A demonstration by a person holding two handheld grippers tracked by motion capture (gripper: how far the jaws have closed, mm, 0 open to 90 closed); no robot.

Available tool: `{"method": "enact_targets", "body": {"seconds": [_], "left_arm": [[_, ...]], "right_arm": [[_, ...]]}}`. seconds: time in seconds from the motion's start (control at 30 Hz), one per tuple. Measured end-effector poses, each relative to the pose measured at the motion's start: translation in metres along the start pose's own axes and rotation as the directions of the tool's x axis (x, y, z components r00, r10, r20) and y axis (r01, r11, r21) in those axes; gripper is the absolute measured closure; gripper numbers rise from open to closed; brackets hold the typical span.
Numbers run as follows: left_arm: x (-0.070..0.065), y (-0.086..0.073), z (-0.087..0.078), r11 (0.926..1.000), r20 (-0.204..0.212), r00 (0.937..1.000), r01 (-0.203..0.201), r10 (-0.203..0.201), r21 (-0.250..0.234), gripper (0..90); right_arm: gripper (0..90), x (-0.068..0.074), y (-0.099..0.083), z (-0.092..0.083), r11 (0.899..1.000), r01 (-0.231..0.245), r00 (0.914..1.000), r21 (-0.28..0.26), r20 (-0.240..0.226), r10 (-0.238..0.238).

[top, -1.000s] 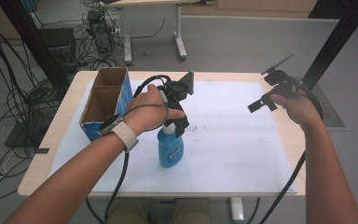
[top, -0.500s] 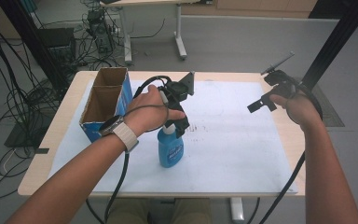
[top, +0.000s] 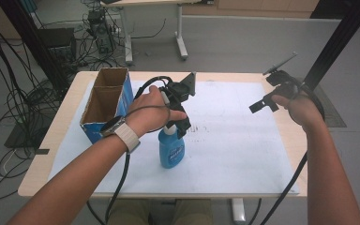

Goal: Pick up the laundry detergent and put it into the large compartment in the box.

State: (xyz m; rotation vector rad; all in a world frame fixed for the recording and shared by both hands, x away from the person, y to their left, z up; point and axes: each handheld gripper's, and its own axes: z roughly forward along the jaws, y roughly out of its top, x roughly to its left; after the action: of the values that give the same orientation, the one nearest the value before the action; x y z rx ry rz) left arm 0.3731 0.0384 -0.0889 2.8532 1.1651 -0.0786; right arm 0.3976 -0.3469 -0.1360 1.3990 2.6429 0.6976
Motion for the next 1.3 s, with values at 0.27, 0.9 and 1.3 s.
{"method": "enact_targets", "body": {"seconds": [0.27,0.9,1.3], "left_arm": [[0.0,0.0,0.002,1.0,0.002,1.0,0.004,-0.004,0.004,9.8],[0.0,0.002,0.012,0.9999,0.001,1.0,0.005,-0.005,0.015,9.8],[-0.001,0.008,0.031,0.9994,-0.007,1.0,0.003,-0.003,0.033,9.9]], "right_arm": [[7.4,0.0,0.0,0.0,1.0,0.0,1.0,0.0,0.0,0.0],[7.4,0.001,-0.001,0.003,1.0,0.0,1.0,-0.001,-0.002,0.0],[7.4,-0.002,-0.005,0.01,1.0,-0.008,0.9999,0.001,-0.011,0.008]]}}
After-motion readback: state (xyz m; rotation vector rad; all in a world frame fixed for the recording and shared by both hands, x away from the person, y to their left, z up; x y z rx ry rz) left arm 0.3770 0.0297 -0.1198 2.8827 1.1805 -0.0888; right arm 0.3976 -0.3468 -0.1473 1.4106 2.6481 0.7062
